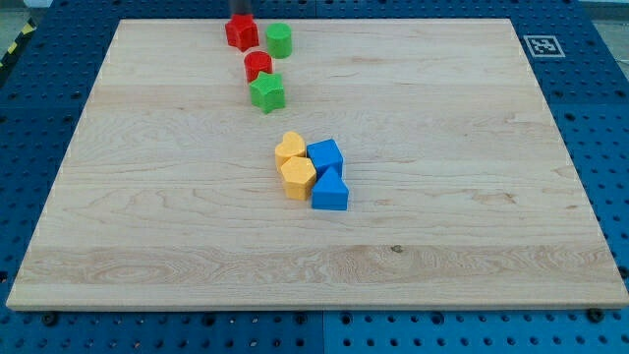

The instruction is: Nudge the red star right a bit

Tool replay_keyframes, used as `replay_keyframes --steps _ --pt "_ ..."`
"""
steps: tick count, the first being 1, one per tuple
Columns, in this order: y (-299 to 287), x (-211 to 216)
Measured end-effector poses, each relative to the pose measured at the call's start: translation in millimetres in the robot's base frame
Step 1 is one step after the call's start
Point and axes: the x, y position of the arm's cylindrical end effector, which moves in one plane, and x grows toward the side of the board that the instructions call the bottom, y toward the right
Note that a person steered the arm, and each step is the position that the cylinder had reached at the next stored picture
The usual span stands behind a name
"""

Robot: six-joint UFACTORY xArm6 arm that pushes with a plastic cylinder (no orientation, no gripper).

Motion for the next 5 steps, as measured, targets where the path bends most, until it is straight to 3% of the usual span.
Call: replay_keyframes --steps 3,5 --pt "-11 1" --pt "-118 1"
